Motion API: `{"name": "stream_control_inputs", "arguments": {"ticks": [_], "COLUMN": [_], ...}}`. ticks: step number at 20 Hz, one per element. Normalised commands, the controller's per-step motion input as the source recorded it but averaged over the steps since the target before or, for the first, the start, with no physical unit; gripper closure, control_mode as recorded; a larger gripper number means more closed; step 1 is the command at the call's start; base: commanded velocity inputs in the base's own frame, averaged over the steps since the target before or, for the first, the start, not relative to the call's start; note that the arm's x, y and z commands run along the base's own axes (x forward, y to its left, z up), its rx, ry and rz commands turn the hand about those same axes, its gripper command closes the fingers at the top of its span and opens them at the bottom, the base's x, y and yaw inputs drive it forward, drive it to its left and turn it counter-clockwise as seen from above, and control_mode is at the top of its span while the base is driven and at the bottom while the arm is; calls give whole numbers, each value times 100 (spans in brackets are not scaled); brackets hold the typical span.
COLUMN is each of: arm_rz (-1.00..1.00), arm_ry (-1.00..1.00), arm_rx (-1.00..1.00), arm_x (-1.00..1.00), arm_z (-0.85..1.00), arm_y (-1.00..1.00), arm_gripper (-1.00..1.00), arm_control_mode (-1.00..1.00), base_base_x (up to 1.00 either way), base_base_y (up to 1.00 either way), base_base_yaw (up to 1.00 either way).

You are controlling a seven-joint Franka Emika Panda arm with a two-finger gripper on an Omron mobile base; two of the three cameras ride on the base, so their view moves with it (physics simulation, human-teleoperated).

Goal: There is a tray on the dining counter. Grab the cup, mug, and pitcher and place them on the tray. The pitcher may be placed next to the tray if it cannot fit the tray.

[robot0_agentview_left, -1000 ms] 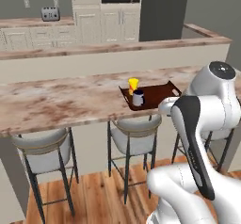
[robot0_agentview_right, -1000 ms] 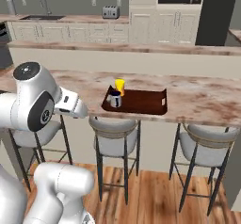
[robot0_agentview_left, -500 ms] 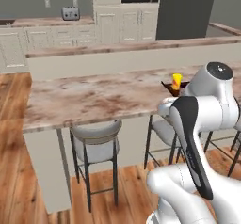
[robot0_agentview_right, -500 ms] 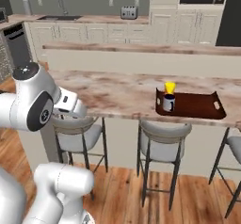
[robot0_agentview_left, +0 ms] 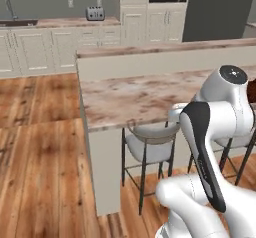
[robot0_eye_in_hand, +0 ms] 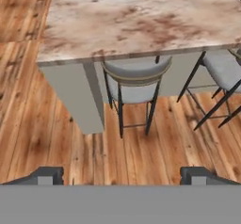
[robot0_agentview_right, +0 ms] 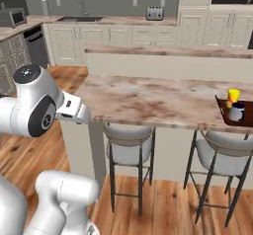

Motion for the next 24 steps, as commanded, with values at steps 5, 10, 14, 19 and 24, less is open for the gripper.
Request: {"name": "stream_control_inputs", "arguments": {"ticks": [5, 10, 14, 19, 24], "arm_rz": [0, 0, 0, 0, 0], "arm_ry": [0, 0, 0, 0, 0], "arm_rx": [0, 0, 0, 0, 0], "arm_x": [0, 0, 0, 0, 0], "arm_z": [0, 0, 0, 0, 0], "arm_y": [0, 0, 0, 0, 0], "arm_gripper": [-100, -100, -100, -100, -100], "arm_control_mode": [100, 100, 100, 100, 100], "base_base_x": [-2, 0, 0, 49, 100], "base_base_y": [100, 100, 100, 100, 100], "base_base_yaw": [0, 0, 0, 0, 0]}}
